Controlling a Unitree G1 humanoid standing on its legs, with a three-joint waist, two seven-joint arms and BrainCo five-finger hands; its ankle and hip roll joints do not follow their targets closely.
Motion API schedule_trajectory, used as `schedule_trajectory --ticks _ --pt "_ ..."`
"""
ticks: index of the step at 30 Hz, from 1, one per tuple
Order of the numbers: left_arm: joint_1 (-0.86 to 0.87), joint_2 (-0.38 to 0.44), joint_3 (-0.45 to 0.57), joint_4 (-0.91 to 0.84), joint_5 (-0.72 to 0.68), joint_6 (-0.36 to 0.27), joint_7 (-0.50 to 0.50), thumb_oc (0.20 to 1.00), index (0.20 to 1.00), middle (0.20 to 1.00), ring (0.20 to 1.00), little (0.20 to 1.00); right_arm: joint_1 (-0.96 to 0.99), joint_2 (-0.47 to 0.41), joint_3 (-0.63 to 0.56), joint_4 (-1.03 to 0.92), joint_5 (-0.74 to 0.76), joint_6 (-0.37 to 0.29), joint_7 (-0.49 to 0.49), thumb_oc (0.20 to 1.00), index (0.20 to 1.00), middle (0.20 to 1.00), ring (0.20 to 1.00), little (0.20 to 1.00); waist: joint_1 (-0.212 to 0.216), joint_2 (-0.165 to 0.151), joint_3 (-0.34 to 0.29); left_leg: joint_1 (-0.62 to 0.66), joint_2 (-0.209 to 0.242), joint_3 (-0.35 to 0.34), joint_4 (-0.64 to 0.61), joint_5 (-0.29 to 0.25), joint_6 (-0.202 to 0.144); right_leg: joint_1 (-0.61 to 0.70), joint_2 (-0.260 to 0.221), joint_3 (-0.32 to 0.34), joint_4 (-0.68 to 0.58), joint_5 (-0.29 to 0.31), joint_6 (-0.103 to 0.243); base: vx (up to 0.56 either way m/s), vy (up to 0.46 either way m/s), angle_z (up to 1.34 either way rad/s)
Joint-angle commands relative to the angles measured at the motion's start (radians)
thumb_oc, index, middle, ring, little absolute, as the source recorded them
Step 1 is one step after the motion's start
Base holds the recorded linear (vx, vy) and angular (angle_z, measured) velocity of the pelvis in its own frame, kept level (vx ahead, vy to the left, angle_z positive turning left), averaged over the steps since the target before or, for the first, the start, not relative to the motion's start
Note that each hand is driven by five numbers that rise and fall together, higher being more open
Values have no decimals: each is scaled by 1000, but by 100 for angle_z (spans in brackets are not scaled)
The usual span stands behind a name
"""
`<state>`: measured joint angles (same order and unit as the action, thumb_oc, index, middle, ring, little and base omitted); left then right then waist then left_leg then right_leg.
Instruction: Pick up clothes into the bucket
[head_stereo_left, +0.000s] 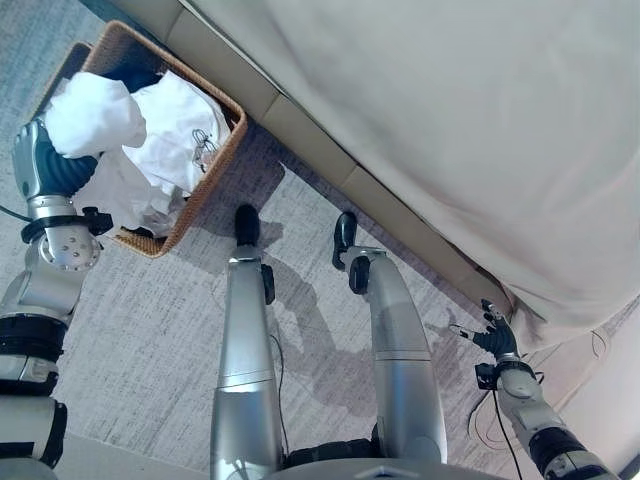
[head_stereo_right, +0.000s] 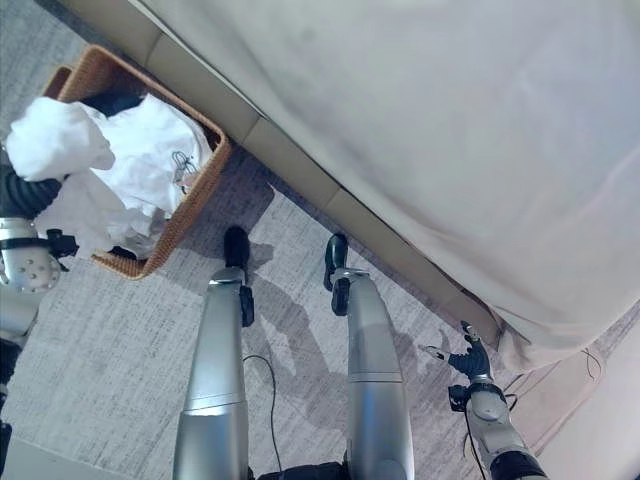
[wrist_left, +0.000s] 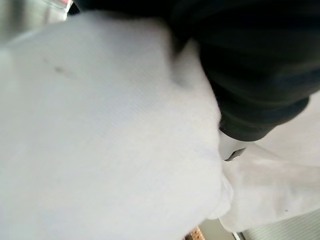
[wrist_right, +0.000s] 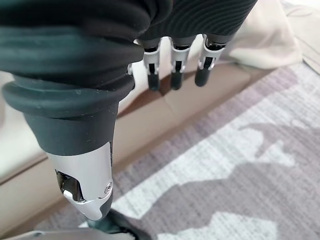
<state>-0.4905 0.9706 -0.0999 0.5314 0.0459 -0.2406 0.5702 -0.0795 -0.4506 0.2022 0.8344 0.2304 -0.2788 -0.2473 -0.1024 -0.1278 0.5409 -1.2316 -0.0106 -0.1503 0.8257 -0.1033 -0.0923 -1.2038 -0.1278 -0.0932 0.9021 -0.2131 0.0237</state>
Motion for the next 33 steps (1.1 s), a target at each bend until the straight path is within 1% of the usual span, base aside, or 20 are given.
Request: schedule_trajectory --ticks 1,2,3,7,9,10,11,13,14,18,19,21,25,29,30,31,32,33 --pt "-28 70 22 9 -51 -9 56 360 360 360 360 360 48 -2 12 -2 41 -23 -22 1000 1000 1000 1000 1000 2 -33 -21 22 -26 18 61 -114 76 45 -28 38 -73 38 69 0 0 0" --pt "-37 72 15 14 -52 -6 57 485 485 485 485 485 45 -6 16 -8 42 -23 -23 1000 1000 1000 1000 1000 1 -36 -21 16 -26 18 71 -119 78 40 -29 38 -68 36 69 0 0 0" --pt "-42 73 12 16 -54 -1 58 1000 1000 1000 1000 1000 43 -7 18 -15 44 -23 -24 1000 1000 1000 1000 1000 2 -37 -21 8 -28 17 80 -122 79 32 -28 36 -60 33 69 0 0 0" --pt "-59 72 8 25 -64 7 69 1000 1000 1000 1000 1000 35 1 26 -2 51 -23 -24 1000 1000 1000 1000 1000 6 -37 -21 -6 -34 16 95 -129 84 20 -29 29 -52 30 66 9 3 3" --pt "-67 69 -1 61 -48 32 66 1000 1000 1000 1000 1000 37 2 37 -20 48 -21 -21 1000 1000 1000 1000 1000 5 -42 -21 -9 -35 13 96 -127 84 21 -27 27 -54 32 63 0 0 0" --pt "-69 69 -3 62 -48 32 66 1000 1000 1000 1000 1000 37 3 37 -20 48 -21 -21 1000 1000 1000 1000 1000 5 -42 -21 -9 -35 13 96 -127 84 21 -27 27 -53 32 63 0 0 0" --pt "-78 69 -10 68 -37 52 64 1000 1000 1000 1000 1000 43 3 36 -21 43 -19 -22 1000 1000 1000 1000 1000 6 -42 -21 -6 -35 14 90 -124 85 23 -27 26 -58 32 62 0 0 0" --pt "-85 58 -8 76 -46 60 67 1000 1000 1000 1000 1000 42 7 38 -14 45 -16 -22 1000 1000 1000 1000 1000 6 -42 -21 -5 -34 14 86 -122 85 25 -28 26 -62 33 61 0 0 0" --pt "-71 50 14 75 -47 75 79 1000 1000 1000 1000 1000 44 16 37 -6 39 -10 -23 1000 1000 1000 1000 1000 9 -40 -21 1 -35 14 79 -120 86 31 -27 27 -70 36 62 0 0 0" --pt "-11 0 79 62 -68 88 84 1000 1000 1000 1000 1000 35 20 35 12 32 0 -21 1000 1000 1000 1000 1000 17 -35 -21 30 -32 16 56 -116 91 54 -24 32 -99 45 60 0 0 0" --pt "-9 0 82 61 -67 89 84 1000 1000 1000 1000 1000 35 20 35 12 32 0 -21 1000 1000 1000 1000 1000 16 -34 -21 31 -31 16 55 -116 91 55 -24 32 -100 46 60 -24 10 -3" --pt "28 -32 111 76 -76 92 77 1000 1000 1000 1000 1000 26 17 27 19 36 6 -17 1000 1000 1000 1000 1000 23 -24 -21 78 -32 18 18 -105 93 93 -27 36 -126 49 60 -17 0 -1" --pt "65 -88 127 88 -76 94 62 1000 1000 1000 1000 1000 7 12 21 36 22 19 -18 1000 1000 1000 1000 1000 34 2 -21 172 -36 28 -62 -78 90 169 -30 45 -174 56 62 -34 7 3" --pt "105 -163 120 91 -86 71 31 1000 1000 1000 1000 1000 -20 13 8 62 12 30 -30 1000 1000 1000 1000 1000 47 40 -21 319 -45 42 -172 -40 84 302 -33 46 -247 66 58 -9 1 1" --pt "107 -164 120 90 -86 71 31 1000 1000 1000 1000 1000 -18 12 9 62 12 30 -30 1000 1000 1000 1000 1000 47 40 -21 322 -45 41 -175 -39 84 305 -33 46 -250 67 58 13 -3 -7" --pt "127 -241 113 88 -168 23 13 1000 1000 1000 1000 1000 -37 19 4 74 11 34 -36 1000 1000 1000 1000 1000 52 61 -21 414 -51 48 -236 -21 81 391 -32 50 -292 72 56 -63 -19 -6" --pt "144 -293 113 80 -281 -39 -42 1000 1000 1000 1000 1000 -46 21 -1 71 10 35 -36 1000 1000 1000 1000 1000 52 71 -21 455 -55 52 -290 29 79 430 -33 43 -334 107 51 -44 -6 -3" --pt "151 -323 103 106 -327 -53 -83 1000 1000 1000 1000 1000 -54 18 0 84 6 39 -36 1000 1000 1000 1000 1000 50 82 -21 505 -57 53 -323 38 78 480 -30 39 -361 112 50 -45 -21 2"
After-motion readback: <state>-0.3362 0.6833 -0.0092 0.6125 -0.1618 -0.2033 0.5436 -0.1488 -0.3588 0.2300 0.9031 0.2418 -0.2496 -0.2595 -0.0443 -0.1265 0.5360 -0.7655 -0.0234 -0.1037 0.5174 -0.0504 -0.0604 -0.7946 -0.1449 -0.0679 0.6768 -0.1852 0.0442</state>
